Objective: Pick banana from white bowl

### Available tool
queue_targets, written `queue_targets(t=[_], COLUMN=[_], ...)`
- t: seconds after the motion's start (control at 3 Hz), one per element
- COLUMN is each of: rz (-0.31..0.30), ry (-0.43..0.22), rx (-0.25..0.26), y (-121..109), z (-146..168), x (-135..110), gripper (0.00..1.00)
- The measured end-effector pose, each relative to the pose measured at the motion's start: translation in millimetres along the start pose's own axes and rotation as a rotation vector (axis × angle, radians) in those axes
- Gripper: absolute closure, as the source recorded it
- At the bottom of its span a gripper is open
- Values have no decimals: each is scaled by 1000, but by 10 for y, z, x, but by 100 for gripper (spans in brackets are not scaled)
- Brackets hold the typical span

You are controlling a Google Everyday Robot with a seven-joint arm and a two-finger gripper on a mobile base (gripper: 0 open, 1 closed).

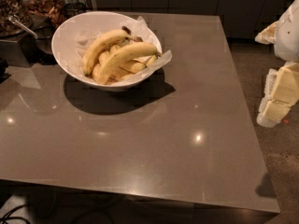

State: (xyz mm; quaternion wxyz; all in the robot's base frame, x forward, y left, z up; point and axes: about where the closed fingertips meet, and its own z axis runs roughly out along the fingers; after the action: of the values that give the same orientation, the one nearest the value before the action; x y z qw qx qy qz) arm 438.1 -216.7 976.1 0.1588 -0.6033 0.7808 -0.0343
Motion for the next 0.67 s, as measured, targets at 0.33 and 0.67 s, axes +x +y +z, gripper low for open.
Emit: queue_targets(t=[0.33, 0.67], rz=[0, -31], ry=[-1, 16], rx=[2, -26], y=[-3, -48], z=[-9, -43], x=[-8, -216], gripper=[0, 0])
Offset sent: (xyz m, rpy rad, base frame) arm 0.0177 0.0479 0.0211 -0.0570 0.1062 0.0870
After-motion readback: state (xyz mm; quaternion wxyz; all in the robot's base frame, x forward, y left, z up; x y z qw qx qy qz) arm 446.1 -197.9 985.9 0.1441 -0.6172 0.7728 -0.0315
